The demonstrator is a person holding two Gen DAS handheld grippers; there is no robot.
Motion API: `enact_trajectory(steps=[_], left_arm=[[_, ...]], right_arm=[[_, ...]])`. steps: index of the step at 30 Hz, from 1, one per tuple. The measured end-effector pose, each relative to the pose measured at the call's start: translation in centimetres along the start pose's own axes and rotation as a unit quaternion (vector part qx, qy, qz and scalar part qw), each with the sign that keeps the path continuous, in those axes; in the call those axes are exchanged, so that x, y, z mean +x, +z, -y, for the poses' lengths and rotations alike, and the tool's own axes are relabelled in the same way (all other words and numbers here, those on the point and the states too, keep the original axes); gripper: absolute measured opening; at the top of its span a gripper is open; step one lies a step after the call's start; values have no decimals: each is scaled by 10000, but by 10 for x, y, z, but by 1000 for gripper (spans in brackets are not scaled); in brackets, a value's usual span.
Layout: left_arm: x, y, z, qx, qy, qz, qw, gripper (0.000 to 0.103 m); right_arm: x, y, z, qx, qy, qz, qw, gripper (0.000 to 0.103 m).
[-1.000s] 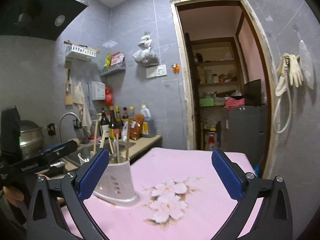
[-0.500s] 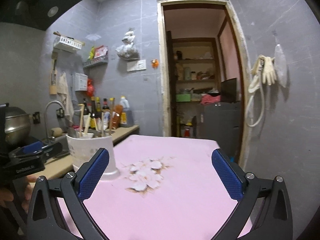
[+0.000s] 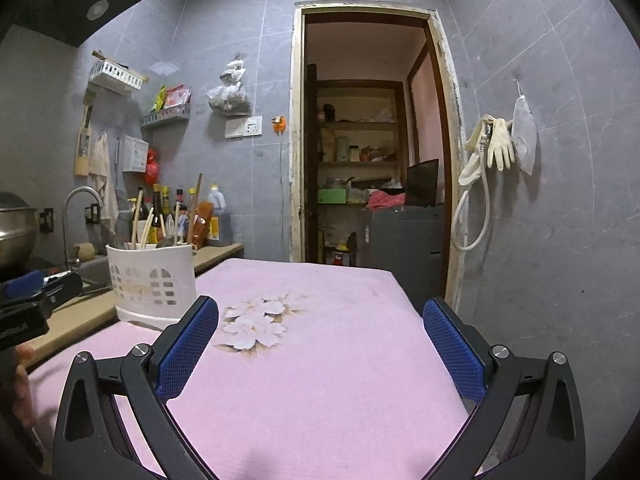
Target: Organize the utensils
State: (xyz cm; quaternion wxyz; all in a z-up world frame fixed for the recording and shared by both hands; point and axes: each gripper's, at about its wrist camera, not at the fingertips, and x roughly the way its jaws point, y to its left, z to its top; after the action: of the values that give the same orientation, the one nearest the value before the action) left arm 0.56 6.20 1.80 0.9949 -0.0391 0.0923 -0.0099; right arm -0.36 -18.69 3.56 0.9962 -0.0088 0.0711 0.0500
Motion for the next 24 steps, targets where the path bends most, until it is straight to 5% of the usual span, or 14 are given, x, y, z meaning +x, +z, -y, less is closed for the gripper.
enact_trajectory(steps=[24], left_arm=[[-2,-8,-3,-136,-24,-68,9999,100]], right_arm=[[3,-4,0,69,131,-144,9998,103]])
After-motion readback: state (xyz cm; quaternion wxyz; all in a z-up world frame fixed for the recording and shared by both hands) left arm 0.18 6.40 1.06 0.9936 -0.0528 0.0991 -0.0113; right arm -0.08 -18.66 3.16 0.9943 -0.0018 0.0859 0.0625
